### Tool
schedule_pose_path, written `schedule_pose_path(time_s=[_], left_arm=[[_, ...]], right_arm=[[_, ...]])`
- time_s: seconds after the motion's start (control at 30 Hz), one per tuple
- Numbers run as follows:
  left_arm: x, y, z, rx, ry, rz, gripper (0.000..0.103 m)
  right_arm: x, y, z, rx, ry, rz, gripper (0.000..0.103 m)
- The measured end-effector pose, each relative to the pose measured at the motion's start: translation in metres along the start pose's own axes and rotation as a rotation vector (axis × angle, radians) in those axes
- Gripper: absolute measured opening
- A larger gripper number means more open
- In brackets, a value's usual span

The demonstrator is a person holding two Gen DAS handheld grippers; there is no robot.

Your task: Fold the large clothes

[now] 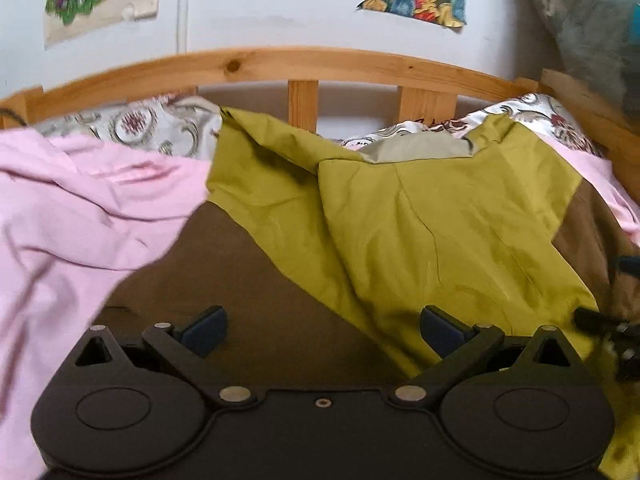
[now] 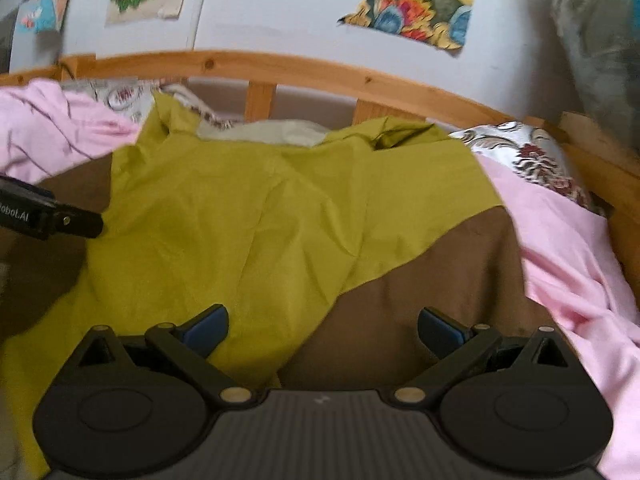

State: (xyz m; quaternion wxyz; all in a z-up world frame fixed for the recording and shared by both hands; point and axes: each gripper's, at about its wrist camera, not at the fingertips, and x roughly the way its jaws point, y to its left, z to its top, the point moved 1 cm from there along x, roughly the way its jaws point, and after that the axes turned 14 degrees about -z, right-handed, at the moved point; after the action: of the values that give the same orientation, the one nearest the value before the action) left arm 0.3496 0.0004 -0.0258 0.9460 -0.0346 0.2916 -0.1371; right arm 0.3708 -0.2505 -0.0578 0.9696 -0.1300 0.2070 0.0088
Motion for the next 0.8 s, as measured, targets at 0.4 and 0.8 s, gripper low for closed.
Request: schedule_pose_path(time_s=[0.4,0.8], left_arm=[[-0.134,-0.05,-0.061,0.104,0.006,-0.121,0.102],[-0.171,-0.093,-0.139,0.172,0.104,-0.338,0.102]], right_arm=[[-0.141,-0.018,-0.037,-0.006,0.044,0.087,0.103],[-0.249,0.051,-0.102,-0.554,0.142,0.158,0.103]])
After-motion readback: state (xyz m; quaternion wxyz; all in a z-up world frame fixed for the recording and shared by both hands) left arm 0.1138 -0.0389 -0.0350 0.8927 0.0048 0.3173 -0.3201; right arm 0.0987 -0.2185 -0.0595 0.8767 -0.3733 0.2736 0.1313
